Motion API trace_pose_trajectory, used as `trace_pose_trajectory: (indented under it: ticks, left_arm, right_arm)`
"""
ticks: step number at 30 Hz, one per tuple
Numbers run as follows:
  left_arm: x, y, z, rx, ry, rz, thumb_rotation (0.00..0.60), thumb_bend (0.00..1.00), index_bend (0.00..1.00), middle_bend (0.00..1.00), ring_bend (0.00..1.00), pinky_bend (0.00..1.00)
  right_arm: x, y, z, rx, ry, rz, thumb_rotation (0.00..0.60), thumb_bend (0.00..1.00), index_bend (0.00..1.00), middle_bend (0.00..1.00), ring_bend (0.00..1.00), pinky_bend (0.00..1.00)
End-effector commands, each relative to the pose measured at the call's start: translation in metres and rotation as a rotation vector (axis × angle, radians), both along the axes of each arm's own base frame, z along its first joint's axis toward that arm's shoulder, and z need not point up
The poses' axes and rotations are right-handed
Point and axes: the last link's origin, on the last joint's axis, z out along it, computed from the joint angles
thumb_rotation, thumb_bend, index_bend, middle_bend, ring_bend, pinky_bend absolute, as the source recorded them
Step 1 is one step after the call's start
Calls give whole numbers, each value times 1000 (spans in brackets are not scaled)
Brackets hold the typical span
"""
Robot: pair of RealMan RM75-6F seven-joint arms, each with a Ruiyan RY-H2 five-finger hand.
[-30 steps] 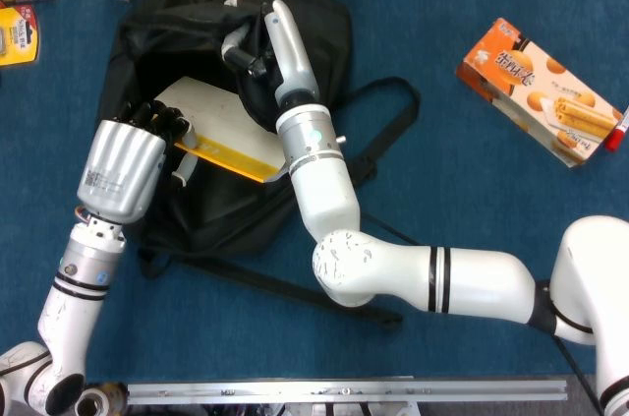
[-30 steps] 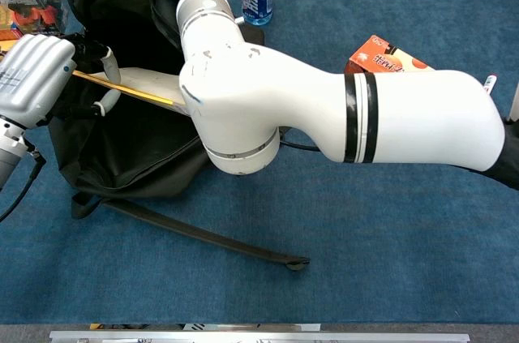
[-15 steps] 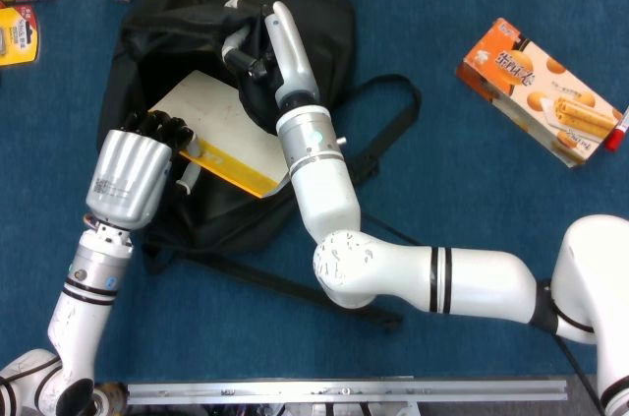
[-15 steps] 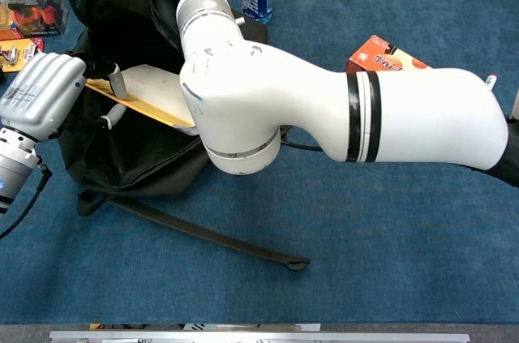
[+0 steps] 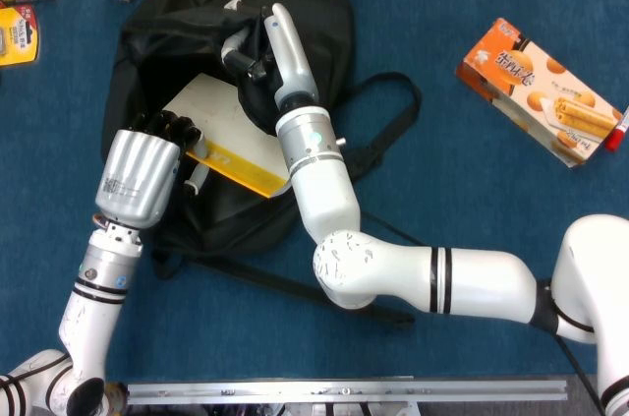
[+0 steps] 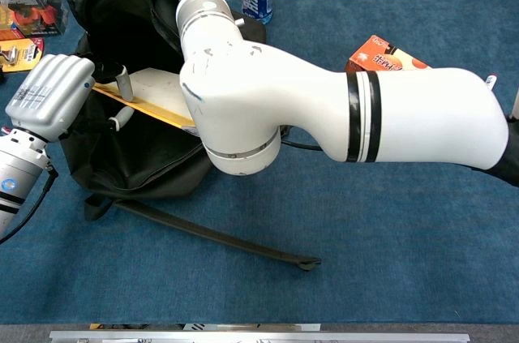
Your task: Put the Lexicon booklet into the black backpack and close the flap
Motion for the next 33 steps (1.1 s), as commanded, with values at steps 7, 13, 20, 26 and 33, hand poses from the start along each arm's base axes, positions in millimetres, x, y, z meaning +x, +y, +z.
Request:
trace_pose_trajectory:
  ticks: [7, 13, 20, 26, 33]
  left_arm:
    - [10, 6, -5, 7, -7, 6, 600, 310, 643, 493, 380, 367]
    - [6, 4, -2, 22, 8, 32, 600, 253, 579, 470, 375, 367]
    - [-6, -5, 10, 27, 20, 71, 600, 161, 361, 377, 344, 367]
    - [-8, -14, 20, 33, 21, 93, 600, 147, 190, 260, 257, 368]
    - [-16, -26, 37, 49, 34, 111, 600, 147, 132, 227, 240, 363]
  right_arm:
    - [0, 2, 0, 7, -4, 1, 600, 991, 742, 629, 687, 923]
    - [-1, 1, 1, 7, -3, 5, 600, 991, 742, 629, 687, 923]
    - [-3, -1, 3, 2, 3, 8, 600, 991, 742, 628, 687, 923]
    - [-7, -2, 4, 4, 17, 18, 600, 990, 742, 627, 687, 923]
    - [-12, -2, 7, 4, 41, 44, 600, 985, 742, 620, 686, 923]
